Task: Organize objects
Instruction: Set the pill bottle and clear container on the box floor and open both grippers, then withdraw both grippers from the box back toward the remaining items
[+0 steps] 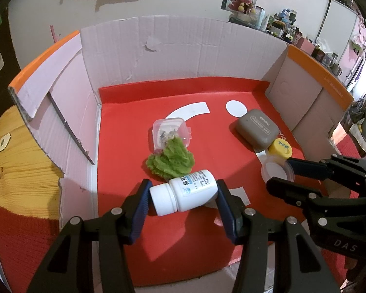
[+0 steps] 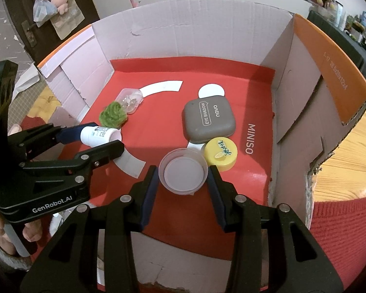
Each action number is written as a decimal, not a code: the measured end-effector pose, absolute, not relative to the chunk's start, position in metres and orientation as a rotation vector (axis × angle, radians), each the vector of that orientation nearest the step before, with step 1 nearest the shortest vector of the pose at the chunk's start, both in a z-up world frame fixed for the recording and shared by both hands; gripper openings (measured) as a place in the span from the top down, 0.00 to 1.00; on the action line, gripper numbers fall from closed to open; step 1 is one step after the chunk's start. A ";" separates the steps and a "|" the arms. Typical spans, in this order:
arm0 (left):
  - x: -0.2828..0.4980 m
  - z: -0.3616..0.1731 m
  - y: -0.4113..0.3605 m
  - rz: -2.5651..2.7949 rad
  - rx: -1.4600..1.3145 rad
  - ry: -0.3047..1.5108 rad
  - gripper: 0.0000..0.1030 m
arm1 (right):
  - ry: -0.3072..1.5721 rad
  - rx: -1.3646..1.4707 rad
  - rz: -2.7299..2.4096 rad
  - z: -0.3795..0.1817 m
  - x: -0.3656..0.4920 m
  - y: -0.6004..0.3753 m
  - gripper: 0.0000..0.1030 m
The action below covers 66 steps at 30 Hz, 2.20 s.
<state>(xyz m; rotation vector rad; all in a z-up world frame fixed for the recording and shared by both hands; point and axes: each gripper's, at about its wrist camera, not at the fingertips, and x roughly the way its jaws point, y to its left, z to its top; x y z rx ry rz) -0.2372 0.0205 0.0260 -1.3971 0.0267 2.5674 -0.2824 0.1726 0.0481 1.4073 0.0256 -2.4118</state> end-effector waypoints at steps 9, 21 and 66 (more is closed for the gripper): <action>-0.237 0.027 0.020 2.573 -1.391 0.034 0.47 | 0.030 1.405 -2.412 0.050 -0.282 0.172 0.61; -0.234 0.030 0.016 2.584 -1.383 0.024 0.46 | 0.023 1.388 -2.415 0.052 -0.276 0.172 0.52; -0.179 0.072 0.009 2.709 -1.219 0.010 0.11 | 0.044 1.249 -2.494 0.092 -0.223 0.166 0.23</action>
